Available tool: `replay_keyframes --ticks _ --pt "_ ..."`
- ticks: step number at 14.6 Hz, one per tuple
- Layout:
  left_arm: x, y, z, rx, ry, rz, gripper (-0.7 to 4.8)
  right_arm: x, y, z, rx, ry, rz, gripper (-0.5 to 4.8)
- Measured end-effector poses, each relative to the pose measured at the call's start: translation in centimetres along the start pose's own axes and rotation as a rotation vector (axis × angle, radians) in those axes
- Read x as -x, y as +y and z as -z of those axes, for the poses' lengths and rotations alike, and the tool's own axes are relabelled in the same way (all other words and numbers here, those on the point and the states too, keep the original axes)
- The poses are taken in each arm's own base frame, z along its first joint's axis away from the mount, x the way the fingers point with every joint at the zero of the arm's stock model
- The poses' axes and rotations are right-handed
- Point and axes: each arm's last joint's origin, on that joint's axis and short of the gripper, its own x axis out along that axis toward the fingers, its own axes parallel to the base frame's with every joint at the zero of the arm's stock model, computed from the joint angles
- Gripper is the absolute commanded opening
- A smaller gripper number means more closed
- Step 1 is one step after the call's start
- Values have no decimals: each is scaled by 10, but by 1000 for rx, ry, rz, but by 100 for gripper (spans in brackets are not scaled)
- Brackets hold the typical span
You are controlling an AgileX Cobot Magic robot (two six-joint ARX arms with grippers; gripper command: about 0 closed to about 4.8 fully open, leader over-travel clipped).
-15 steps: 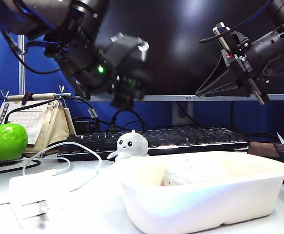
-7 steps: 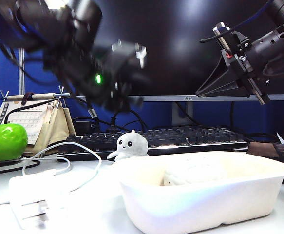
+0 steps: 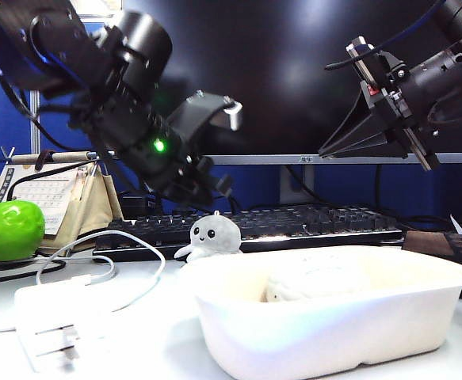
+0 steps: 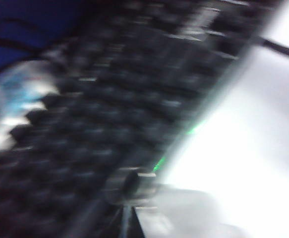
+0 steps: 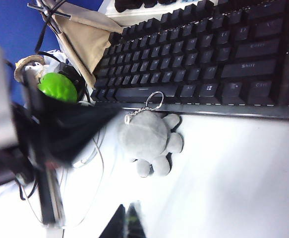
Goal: Place the tilting octopus upright.
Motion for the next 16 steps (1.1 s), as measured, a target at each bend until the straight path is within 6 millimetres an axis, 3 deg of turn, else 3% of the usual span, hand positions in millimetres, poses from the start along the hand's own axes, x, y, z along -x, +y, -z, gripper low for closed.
replay_keyframes --ticks 16 --pt "-2 -11 3 80 7 132 -5 0 -1 2 -14 16 6 -6"
